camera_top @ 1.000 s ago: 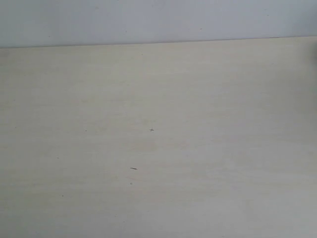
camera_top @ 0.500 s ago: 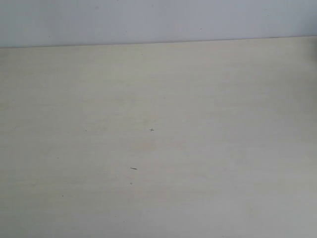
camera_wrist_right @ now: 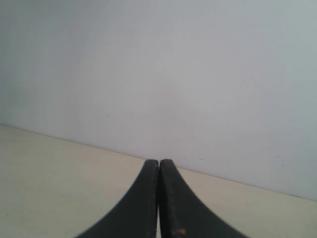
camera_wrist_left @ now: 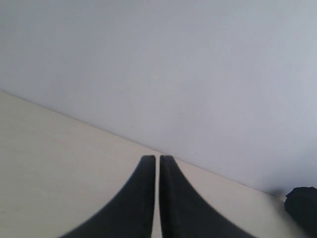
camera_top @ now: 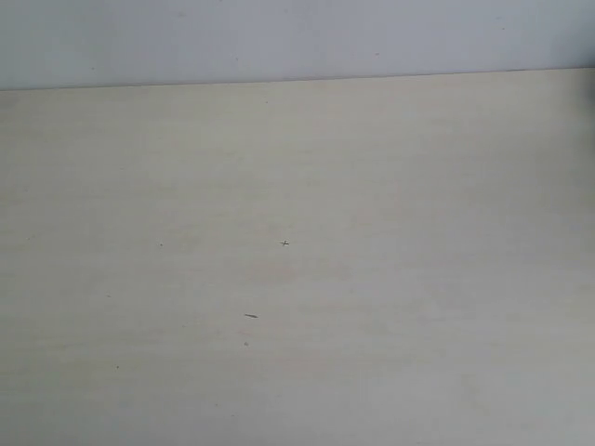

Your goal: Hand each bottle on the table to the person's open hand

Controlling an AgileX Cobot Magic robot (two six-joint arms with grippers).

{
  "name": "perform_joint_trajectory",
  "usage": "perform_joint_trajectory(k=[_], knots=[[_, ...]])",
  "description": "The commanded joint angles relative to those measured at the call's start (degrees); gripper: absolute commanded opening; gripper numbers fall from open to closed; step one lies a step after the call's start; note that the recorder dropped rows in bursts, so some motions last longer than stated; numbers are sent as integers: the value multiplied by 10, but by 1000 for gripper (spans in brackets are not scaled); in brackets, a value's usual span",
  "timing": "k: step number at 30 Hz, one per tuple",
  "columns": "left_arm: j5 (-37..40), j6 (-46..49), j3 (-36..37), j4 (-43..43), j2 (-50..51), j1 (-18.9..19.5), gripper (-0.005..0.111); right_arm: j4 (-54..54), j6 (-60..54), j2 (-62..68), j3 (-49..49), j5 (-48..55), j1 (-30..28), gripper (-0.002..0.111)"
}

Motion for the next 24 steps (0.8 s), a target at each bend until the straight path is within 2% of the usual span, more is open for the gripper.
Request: perform_joint_trajectory(k=[1, 5, 7, 8, 10, 14, 24], knots=[[3, 6, 2, 18, -4, 1, 5, 0, 1, -3, 2, -3, 0, 0], [6, 71, 2, 35, -4, 1, 5, 0, 1, -3, 2, -3, 0, 0], [14, 195, 2, 3, -12, 1, 5, 0, 1, -3, 2, -3, 0, 0], [15, 301, 2, -52, -18, 4, 5, 0, 1, -3, 2, -3, 0, 0], [25, 392, 2, -107, -18, 15, 5, 0, 1, -3, 2, -3, 0, 0], [50, 371, 2, -108, -18, 53, 5, 0, 1, -3, 2, -3, 0, 0], [51, 362, 2, -96, -18, 56, 5, 0, 1, -3, 2, -3, 0, 0]])
